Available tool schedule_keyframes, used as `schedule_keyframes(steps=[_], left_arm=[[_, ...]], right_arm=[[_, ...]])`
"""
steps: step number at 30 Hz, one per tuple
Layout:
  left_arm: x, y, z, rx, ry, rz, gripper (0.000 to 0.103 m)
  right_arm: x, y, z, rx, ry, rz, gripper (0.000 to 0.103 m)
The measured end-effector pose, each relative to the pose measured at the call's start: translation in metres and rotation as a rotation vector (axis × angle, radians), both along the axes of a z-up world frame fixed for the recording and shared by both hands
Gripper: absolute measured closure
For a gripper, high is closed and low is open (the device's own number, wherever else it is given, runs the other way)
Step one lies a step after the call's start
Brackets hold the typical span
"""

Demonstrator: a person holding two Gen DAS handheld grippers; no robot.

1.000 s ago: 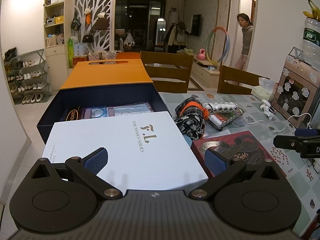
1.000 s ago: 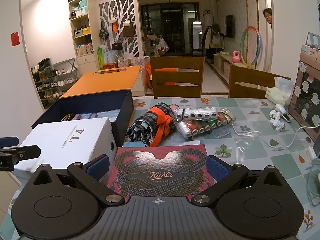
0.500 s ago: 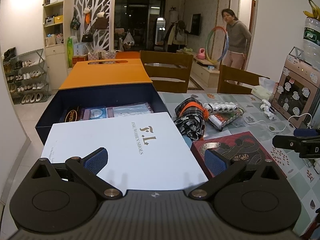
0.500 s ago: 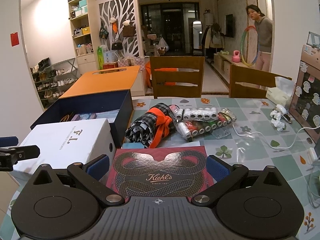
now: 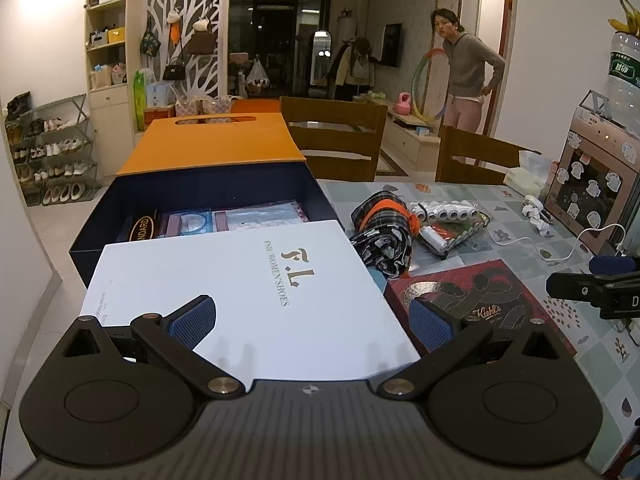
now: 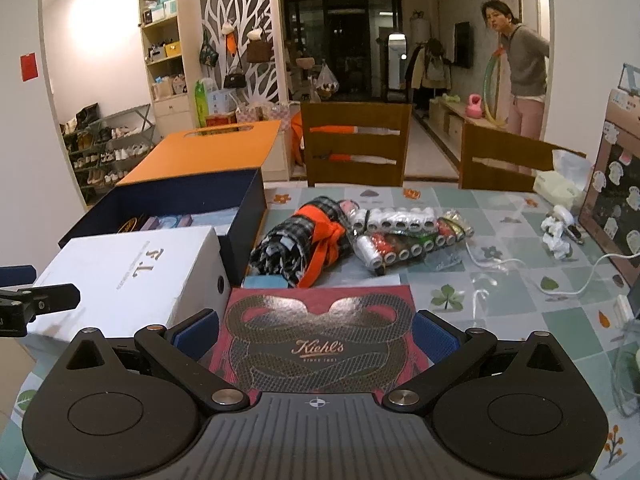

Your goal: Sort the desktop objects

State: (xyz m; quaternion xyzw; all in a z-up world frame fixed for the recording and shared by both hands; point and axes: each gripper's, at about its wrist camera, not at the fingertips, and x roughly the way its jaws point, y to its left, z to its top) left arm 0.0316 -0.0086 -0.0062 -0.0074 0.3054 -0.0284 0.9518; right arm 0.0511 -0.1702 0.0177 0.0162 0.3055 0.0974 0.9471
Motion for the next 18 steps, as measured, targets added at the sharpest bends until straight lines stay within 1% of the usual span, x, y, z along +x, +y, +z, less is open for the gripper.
schedule_keyframes(steps=[10, 18], left_arm=[[-0.001, 0.006, -0.006, 0.005, 0.015, 0.017, 0.0], [-0.004, 0.01, -0.01, 0.028, 0.056, 0.014, 0.0]], right_arm=[[0.006, 0.011, -0.003, -0.017, 0.032, 0.017, 0.0], [0.005, 0.014, -0.016, -0.024, 0.123, 0.046, 0.0]])
